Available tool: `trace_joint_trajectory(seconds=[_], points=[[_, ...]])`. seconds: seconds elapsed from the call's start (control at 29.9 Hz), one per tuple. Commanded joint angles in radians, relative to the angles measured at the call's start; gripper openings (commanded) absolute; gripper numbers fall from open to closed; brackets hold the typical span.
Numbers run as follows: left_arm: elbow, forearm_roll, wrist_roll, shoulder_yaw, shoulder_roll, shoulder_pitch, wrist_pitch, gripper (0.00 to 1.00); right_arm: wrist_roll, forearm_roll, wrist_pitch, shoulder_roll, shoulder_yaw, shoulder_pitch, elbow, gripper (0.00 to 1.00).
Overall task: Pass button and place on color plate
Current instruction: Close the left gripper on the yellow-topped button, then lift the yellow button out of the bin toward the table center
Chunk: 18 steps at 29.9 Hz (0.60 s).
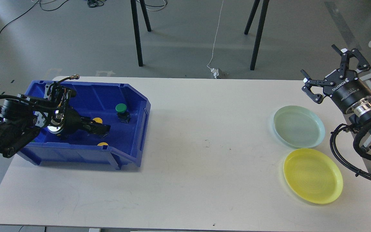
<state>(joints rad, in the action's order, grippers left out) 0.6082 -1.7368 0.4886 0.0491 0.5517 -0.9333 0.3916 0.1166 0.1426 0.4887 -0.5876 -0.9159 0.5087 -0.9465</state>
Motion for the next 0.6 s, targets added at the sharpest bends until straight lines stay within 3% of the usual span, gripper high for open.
trace_joint_trajectory(seconds=[0.0,0.3,0.4,0.5,0.57], points=[[-0.024,0.0,0.0,0.0,-0.012,0.001,0.0,0.82,0.0,0.0,0.0,0.0,0.0,-0.003,0.0,0.99],[-0.085,-0.003,0.0,-0.002,-0.05,0.001,-0.043,0.65,0.0,0.0,0.0,-0.001,-0.008,-0.022,0.0,0.99],[-0.085,-0.007,0.0,-0.002,-0.047,0.001,-0.043,0.48,0.0,0.0,0.0,0.0,-0.008,-0.024,-0.001,0.99],[-0.085,-0.01,0.0,-0.015,-0.042,0.002,-0.043,0.18,0.0,0.0,0.0,0.0,-0.009,-0.024,-0.001,0.99],[-0.084,-0.006,0.0,-0.026,-0.039,0.002,-0.045,0.11,0.0,0.0,0.0,0.0,-0.009,-0.024,-0.001,0.99]])
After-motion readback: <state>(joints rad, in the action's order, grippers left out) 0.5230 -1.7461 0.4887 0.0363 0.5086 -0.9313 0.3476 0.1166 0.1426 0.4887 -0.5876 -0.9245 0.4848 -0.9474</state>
